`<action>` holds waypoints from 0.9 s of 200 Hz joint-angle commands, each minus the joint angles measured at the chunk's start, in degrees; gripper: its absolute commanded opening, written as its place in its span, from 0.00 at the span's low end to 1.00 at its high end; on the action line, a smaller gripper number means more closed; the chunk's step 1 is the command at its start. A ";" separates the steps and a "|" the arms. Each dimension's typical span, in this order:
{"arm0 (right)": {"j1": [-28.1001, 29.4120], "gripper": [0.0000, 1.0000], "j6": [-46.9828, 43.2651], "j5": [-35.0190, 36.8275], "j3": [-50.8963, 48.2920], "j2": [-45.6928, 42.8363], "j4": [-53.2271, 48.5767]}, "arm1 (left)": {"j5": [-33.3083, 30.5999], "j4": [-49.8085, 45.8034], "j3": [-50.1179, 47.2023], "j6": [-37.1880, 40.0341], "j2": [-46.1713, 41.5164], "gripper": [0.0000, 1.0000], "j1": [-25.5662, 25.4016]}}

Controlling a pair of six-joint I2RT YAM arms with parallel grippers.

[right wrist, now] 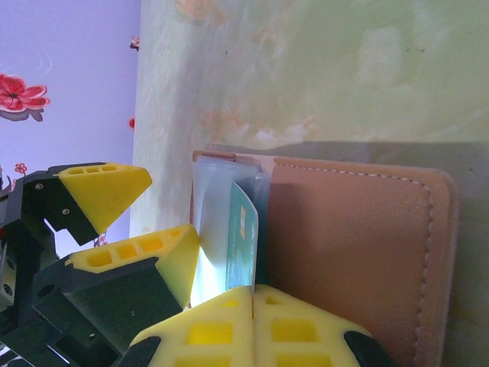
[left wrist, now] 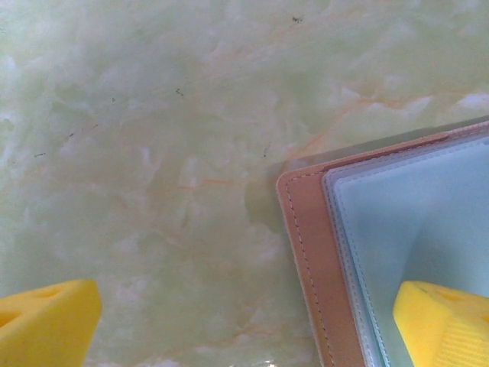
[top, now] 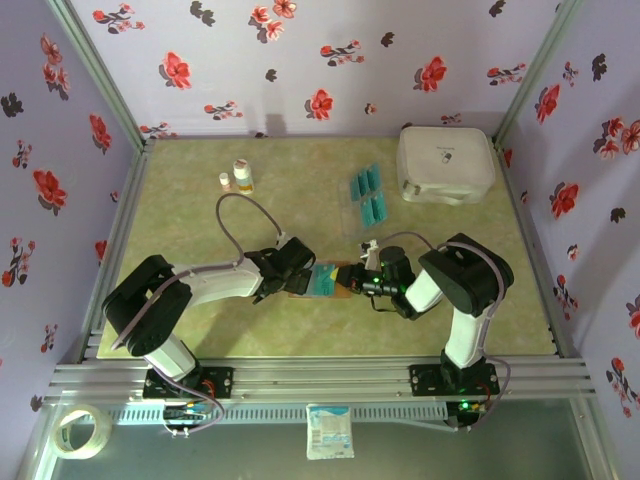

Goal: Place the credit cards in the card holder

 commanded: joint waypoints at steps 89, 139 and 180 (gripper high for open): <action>-0.67 0.47 -6.31 8.73 0.05 -7.10 -30.52 | 0.77 -3.11 -0.88 -1.70 -1.34 1.00 0.06; 0.05 0.65 -12.29 12.40 6.41 -16.36 -48.96 | 2.90 -2.71 -1.25 -2.56 -4.29 1.00 2.22; 2.23 0.73 -16.05 16.28 12.79 -19.66 -60.95 | 3.55 -2.11 -2.00 -2.45 -4.81 1.00 3.34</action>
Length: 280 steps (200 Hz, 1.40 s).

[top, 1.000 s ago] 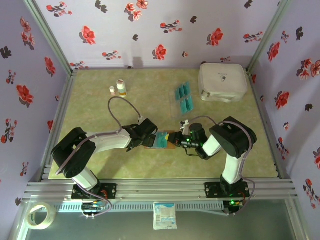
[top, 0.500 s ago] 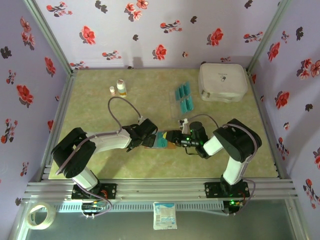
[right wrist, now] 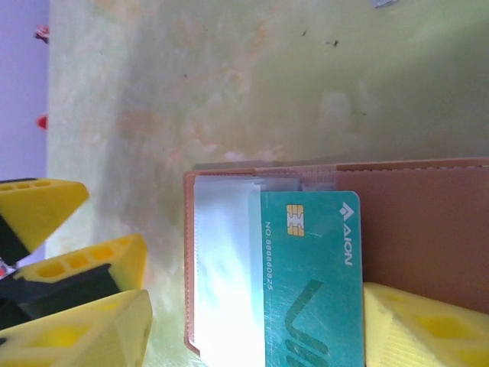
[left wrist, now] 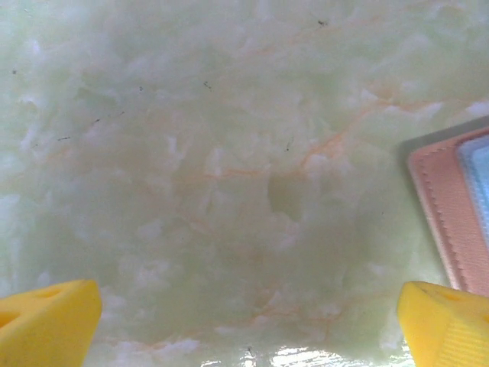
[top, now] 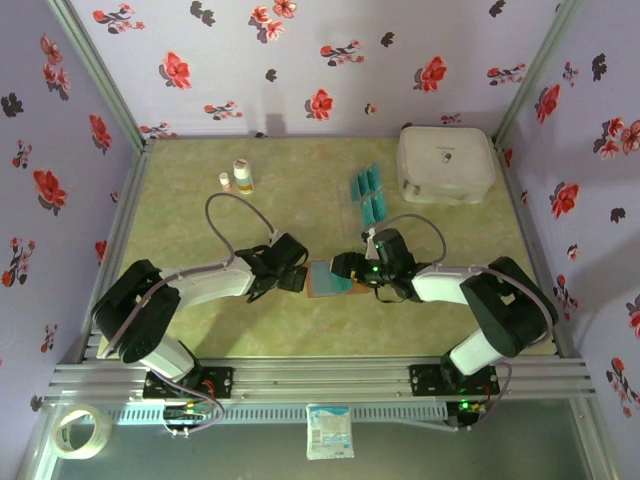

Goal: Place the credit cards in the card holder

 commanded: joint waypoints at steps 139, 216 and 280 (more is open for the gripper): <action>2.78 0.38 -14.39 19.90 12.37 -5.01 -39.19 | 3.00 -1.69 2.00 -1.29 3.32 1.00 0.56; 2.78 0.07 -16.15 22.19 12.79 -3.03 -39.84 | 3.04 -2.17 7.96 -0.93 9.02 1.00 -1.93; 2.77 0.06 -15.64 20.46 13.92 -0.13 -37.67 | 3.17 -1.91 8.74 -0.81 11.25 1.00 -2.55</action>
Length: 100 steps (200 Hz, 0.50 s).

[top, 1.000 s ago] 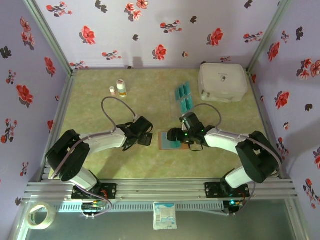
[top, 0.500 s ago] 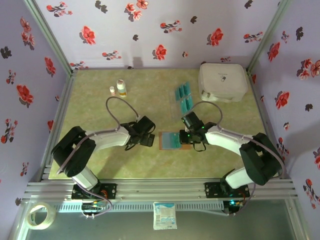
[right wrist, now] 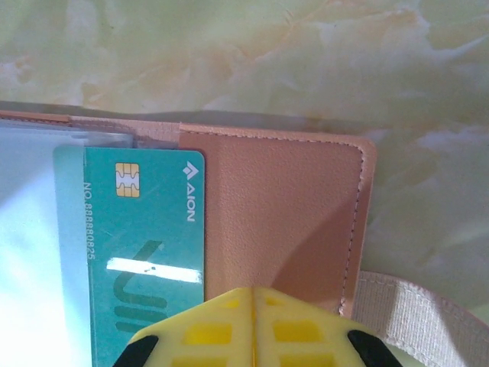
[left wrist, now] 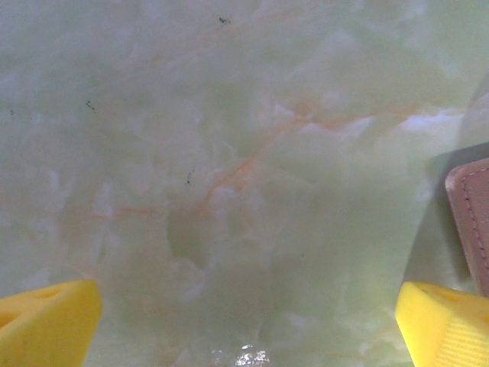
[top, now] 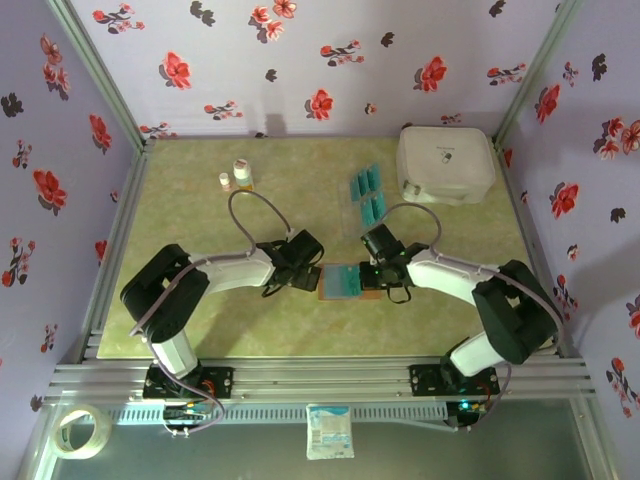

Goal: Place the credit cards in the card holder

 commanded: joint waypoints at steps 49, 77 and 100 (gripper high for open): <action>0.55 0.04 0.13 -1.98 3.68 3.82 1.95 | 0.18 -0.46 0.94 -0.78 2.07 1.00 -0.76; 1.29 0.03 0.36 -2.42 4.58 5.01 2.27 | 0.44 0.04 0.72 -0.78 2.36 1.00 -0.81; 2.00 0.02 0.82 -2.72 5.12 5.37 2.47 | 0.51 0.24 0.54 -0.77 2.51 1.00 -0.77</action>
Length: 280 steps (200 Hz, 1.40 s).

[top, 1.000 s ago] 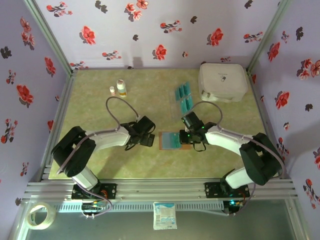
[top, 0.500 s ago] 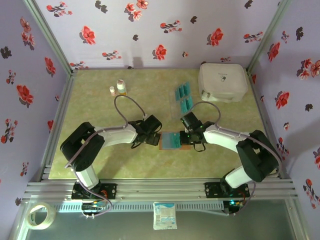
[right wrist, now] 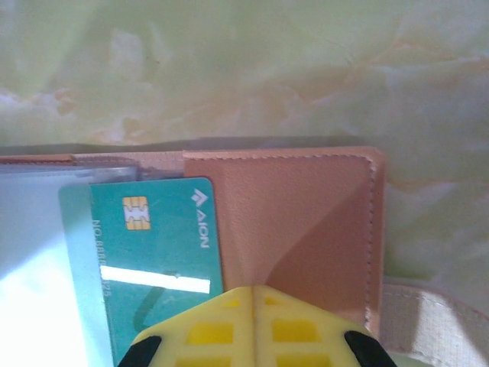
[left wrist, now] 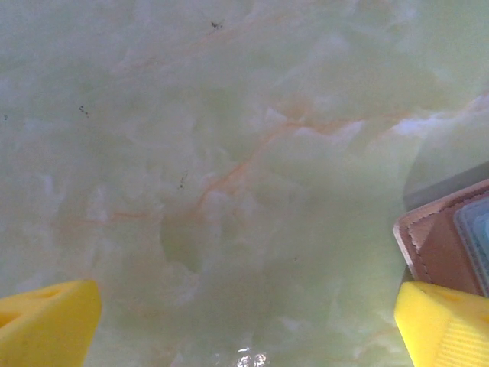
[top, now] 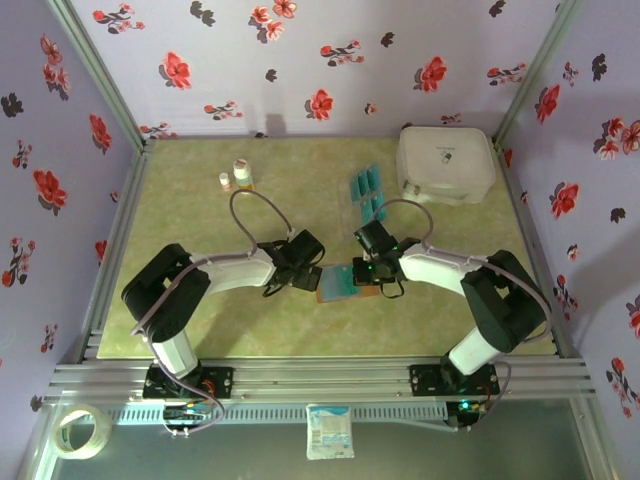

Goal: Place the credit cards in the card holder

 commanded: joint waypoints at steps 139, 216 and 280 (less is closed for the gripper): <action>7.29 0.00 4.42 -2.61 5.48 1.12 2.10 | 0.75 0.63 -0.47 -0.93 1.78 1.00 -0.70; 3.40 0.03 1.43 1.04 4.71 -0.75 -2.06 | -0.25 -0.36 -3.39 -1.81 -3.00 1.00 -0.61; 3.07 0.02 1.49 0.60 3.47 3.00 0.08 | -0.26 -0.15 -3.73 -1.97 -1.66 1.00 -0.61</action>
